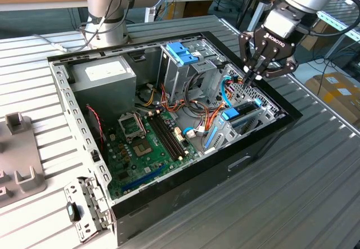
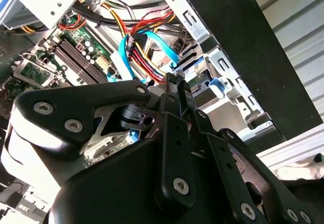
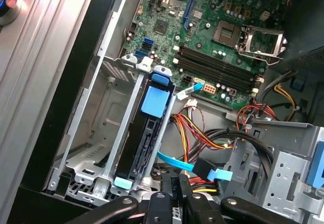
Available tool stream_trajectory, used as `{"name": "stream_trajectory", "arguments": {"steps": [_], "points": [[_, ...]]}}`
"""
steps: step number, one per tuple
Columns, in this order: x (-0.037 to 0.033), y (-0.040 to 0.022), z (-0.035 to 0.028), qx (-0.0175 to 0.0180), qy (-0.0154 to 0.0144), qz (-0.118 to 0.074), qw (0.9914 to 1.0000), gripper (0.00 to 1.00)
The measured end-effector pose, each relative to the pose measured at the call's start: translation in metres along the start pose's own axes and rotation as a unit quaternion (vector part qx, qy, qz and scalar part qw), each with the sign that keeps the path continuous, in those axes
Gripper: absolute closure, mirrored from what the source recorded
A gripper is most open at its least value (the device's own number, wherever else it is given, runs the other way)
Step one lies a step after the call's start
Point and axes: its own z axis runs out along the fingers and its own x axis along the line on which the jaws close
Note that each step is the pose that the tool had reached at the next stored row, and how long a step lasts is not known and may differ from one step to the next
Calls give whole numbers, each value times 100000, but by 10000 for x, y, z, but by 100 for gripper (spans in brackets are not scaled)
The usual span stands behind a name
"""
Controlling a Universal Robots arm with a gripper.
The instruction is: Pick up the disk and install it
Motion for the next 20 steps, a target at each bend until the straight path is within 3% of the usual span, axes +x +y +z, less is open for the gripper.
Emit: {"name": "stream_trajectory", "arguments": {"steps": [6, 13, 20], "points": [[0, 0, 0, 91, -103, 1835, 99983, 82], [0, 0, 0, 226, -253, 4572, 99895, 82], [0, 0, 0, 373, -421, 7568, 99712, 82]]}}
